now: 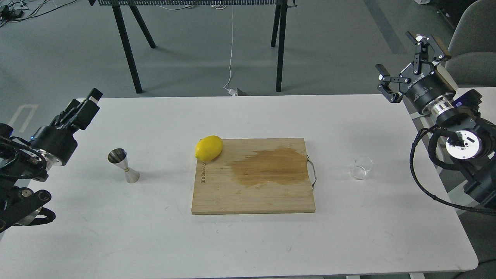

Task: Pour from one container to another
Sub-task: 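Lower the left gripper toward the metal jigger on the table, then close the left gripper around the metal jigger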

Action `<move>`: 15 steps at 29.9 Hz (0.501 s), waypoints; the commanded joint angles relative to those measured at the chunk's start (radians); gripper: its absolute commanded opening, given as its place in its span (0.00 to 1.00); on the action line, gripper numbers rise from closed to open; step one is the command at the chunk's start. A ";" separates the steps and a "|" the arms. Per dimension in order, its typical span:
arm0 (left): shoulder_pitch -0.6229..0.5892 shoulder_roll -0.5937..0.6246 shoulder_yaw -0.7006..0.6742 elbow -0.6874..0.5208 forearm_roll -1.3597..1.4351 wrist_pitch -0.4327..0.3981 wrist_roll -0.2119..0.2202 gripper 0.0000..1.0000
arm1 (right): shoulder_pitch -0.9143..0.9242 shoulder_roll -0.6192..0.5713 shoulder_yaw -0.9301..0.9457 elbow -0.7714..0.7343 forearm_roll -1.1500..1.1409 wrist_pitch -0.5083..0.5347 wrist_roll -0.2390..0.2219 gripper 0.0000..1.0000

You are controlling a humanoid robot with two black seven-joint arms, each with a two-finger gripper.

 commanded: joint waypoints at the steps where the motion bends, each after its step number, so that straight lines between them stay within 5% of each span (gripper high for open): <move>1: 0.023 -0.008 -0.005 0.003 0.053 0.000 0.000 1.00 | 0.007 0.000 0.000 -0.001 0.000 0.000 -0.001 0.99; 15: 0.051 -0.057 -0.011 0.133 0.232 0.000 0.000 1.00 | 0.000 -0.003 0.001 -0.015 0.000 0.000 0.000 0.99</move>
